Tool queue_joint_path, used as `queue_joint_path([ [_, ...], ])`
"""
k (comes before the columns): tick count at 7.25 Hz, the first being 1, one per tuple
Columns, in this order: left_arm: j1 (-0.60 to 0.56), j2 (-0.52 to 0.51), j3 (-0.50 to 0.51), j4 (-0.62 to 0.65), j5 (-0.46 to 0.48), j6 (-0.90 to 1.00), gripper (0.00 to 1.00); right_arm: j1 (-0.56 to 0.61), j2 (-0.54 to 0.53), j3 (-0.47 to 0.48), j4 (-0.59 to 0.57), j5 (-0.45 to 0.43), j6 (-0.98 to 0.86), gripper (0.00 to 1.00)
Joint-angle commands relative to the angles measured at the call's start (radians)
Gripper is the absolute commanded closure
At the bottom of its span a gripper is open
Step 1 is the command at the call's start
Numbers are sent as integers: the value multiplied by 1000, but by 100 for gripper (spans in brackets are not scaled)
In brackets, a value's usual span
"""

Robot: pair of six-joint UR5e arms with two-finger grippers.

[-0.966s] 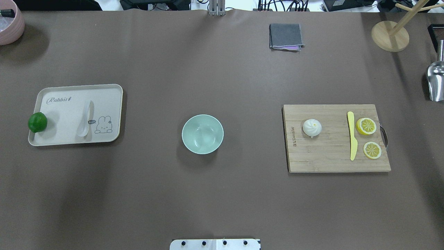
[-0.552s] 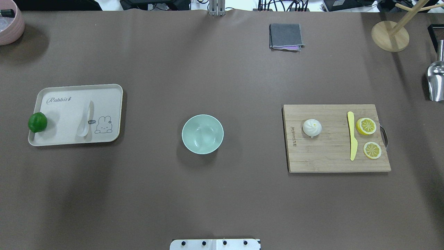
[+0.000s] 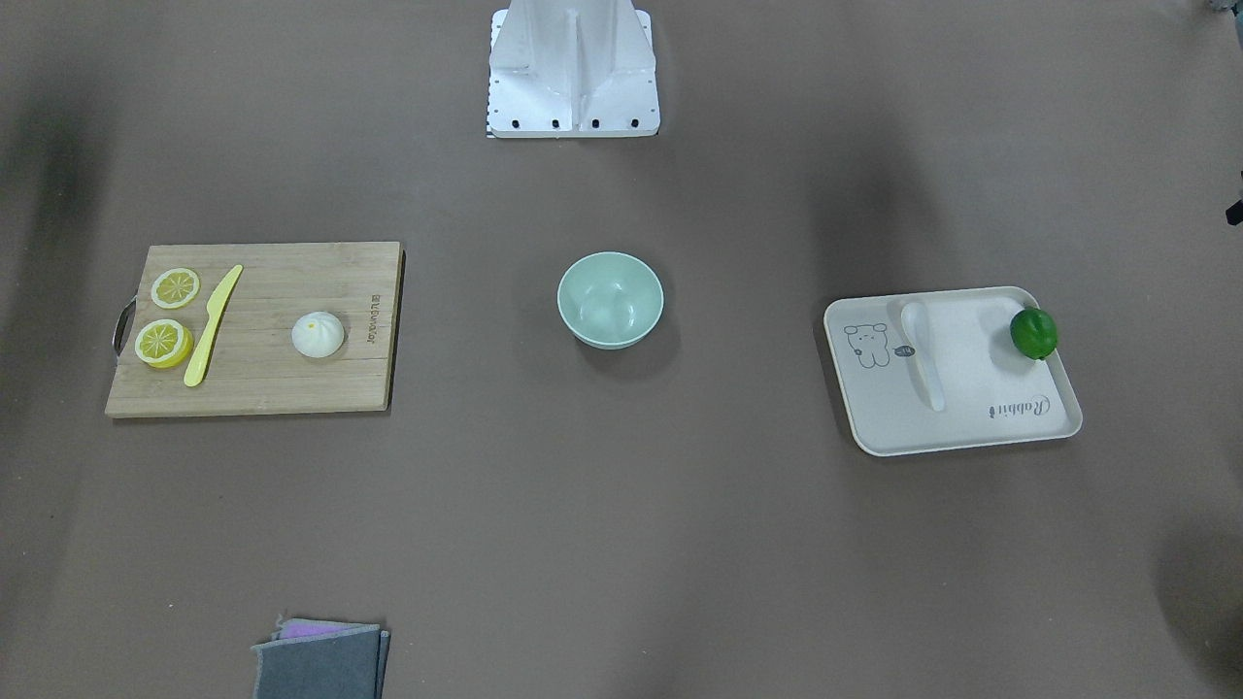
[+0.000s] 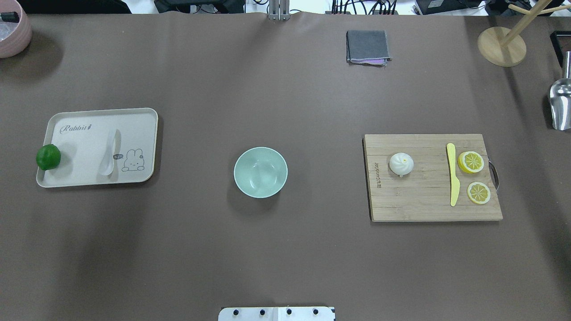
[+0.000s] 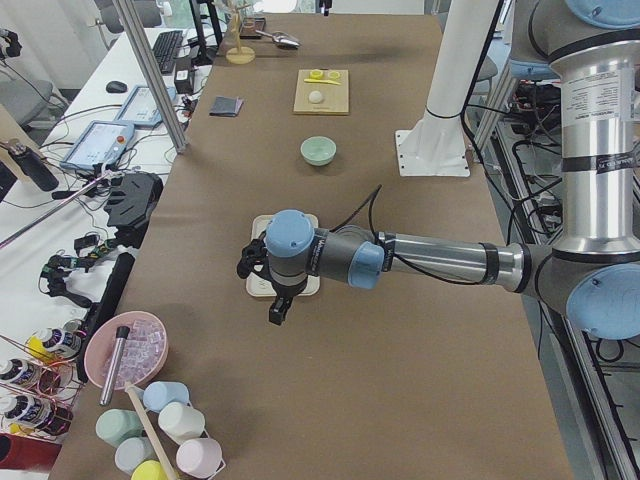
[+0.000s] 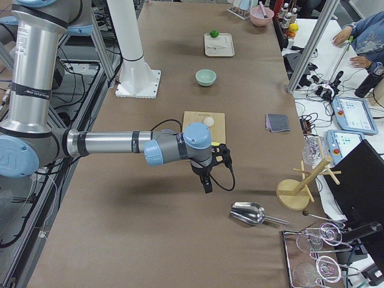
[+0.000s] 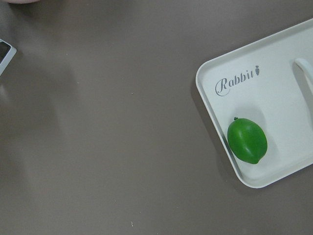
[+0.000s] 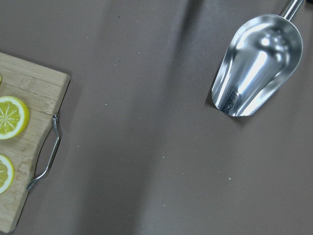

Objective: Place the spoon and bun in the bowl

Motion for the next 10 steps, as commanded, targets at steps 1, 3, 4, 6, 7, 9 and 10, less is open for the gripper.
queue_joint_path([
  [1, 0, -2, 4, -44, 5, 3, 2, -1, -1, 1, 2, 3, -10, 0],
  [3, 0, -2, 4, -53, 7, 5, 2, -3, 1, -1, -1, 6, -3, 0],
  [4, 0, 1, 3, -52, 7, 0, 2, -3, -1, 4, -3, 27, -9, 0],
  [6, 0, 9, 3, -53, 5, -4, 2, -6, 2, 7, -3, 61, -10, 0],
  [7, 2, 7, 1, -55, 4, -33, 2, -7, 31, 10, -3, 70, -9, 0],
  [9, 64, -46, 3, -78, 7, -185, 2, -96, 62, 72, -4, 98, 47, 0],
  [10, 147, -128, 3, -78, 65, -418, 2, -193, 112, 108, -3, 63, 239, 0],
])
